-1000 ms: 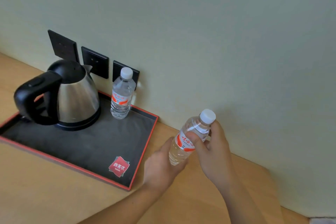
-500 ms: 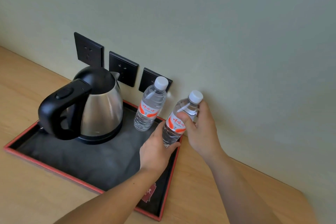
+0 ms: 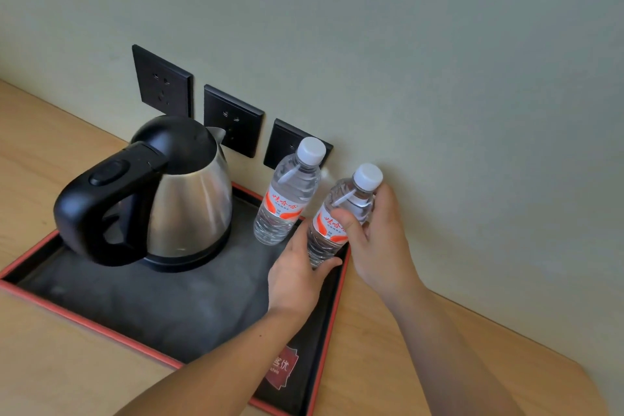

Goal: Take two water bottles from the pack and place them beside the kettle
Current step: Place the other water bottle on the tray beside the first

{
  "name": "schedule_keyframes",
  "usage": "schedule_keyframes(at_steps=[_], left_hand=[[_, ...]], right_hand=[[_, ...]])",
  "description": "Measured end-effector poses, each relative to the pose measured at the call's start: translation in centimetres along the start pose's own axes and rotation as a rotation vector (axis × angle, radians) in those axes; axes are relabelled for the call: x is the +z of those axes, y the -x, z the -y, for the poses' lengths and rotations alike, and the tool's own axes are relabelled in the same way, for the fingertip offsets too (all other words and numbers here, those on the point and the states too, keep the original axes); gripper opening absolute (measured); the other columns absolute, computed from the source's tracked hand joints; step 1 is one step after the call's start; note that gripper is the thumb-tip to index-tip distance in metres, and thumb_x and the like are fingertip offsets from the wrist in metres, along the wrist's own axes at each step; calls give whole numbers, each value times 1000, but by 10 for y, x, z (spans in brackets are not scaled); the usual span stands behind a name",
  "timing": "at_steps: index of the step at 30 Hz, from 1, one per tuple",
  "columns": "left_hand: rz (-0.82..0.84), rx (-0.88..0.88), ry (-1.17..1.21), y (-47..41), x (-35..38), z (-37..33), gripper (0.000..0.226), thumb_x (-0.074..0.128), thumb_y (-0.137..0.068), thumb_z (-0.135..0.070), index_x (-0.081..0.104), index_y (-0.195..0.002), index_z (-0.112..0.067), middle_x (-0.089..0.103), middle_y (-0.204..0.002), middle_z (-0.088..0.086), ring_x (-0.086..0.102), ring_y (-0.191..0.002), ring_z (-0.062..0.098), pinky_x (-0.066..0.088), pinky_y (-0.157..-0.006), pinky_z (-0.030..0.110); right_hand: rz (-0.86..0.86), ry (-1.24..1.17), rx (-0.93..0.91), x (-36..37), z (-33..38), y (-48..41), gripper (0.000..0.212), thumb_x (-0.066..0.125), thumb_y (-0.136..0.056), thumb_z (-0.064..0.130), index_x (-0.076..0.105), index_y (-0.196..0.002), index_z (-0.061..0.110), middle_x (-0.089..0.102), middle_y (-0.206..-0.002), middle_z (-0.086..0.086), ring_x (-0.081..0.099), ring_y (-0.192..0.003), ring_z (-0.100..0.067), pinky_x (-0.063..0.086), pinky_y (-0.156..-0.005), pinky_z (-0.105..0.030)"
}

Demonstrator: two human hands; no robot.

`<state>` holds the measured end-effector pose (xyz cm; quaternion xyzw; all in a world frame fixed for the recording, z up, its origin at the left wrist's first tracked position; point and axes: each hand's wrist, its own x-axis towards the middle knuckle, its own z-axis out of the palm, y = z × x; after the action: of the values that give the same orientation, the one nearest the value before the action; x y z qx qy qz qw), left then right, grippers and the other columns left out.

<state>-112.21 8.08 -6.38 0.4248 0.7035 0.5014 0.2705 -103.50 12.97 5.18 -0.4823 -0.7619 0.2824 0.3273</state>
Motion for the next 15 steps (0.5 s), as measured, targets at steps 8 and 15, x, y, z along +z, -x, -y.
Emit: schedule_keyframes(at_steps=[8, 15], left_hand=[[9, -3, 23, -1, -2, 1, 74, 80, -76, -47, 40, -139, -45, 64, -127, -23, 62, -115, 4, 56, -89, 37], [57, 1, 18, -1, -6, 0, 74, 79, -79, -47, 38, -140, -43, 62, -131, -22, 60, -119, 6, 56, -89, 41]], right_hand=[[7, -18, 9, 3, 3, -1, 34, 68, -91, 25, 46, -116, 17, 54, -115, -5, 58, -105, -12, 51, -84, -29], [-22, -47, 43, 5, 8, 1, 40, 70, -89, 25, 49, -122, 17, 48, -119, -3, 55, -111, -11, 50, -91, -31]])
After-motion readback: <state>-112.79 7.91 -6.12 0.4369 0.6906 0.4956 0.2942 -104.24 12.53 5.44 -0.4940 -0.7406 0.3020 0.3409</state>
